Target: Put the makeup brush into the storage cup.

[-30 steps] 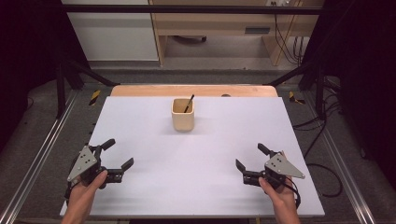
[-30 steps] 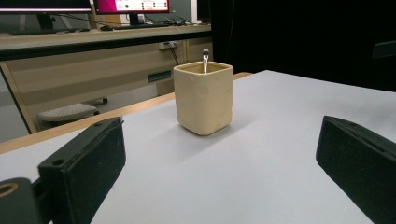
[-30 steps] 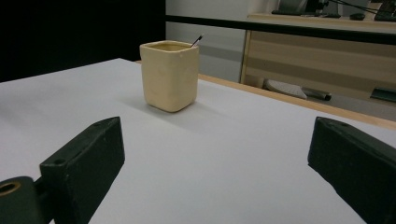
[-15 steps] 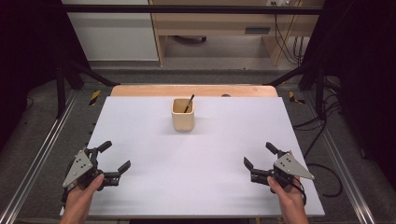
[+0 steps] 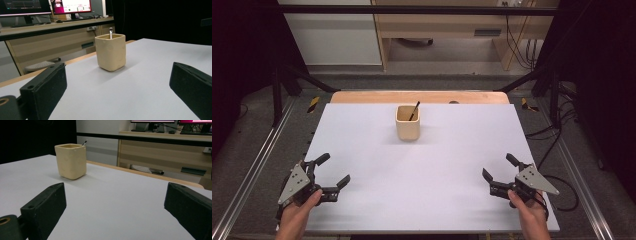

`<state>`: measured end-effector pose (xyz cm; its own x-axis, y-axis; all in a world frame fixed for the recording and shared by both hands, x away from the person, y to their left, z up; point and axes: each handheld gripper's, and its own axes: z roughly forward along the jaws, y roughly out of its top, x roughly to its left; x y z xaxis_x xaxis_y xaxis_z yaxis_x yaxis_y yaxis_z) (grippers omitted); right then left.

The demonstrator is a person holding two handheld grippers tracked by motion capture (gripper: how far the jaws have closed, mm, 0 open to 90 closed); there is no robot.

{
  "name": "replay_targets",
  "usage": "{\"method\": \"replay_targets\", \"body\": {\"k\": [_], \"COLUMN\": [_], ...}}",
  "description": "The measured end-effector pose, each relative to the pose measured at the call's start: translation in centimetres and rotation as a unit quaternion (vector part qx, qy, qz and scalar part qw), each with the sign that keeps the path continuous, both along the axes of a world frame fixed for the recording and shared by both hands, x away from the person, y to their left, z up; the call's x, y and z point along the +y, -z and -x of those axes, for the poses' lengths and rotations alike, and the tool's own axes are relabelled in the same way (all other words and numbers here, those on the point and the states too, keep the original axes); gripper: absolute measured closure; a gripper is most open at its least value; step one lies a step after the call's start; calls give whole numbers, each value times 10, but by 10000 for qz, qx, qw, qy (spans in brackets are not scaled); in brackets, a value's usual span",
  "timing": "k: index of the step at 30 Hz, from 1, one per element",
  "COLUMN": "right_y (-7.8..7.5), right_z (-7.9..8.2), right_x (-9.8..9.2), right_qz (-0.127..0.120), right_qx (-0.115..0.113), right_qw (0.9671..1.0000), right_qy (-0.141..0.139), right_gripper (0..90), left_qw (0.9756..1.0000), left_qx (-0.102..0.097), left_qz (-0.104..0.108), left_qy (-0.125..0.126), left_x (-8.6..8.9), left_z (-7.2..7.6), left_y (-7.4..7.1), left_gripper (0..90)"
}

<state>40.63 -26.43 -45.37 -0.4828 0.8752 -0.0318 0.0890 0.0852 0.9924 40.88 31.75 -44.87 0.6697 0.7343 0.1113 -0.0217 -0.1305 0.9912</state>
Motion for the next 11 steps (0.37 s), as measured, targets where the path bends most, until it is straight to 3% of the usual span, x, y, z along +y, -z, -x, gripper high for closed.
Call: {"method": "replay_targets", "body": {"k": [11], "right_y": [7], "right_z": [0], "right_x": [-3], "right_qz": [63], "right_qx": [5], "right_qw": [10000], "right_qy": [-8], "right_gripper": [43], "left_qw": [10000], "left_qx": [-54], "left_qz": [1], "left_qy": [-43], "left_x": [1], "left_z": [3], "left_y": [5], "left_gripper": [10]}}
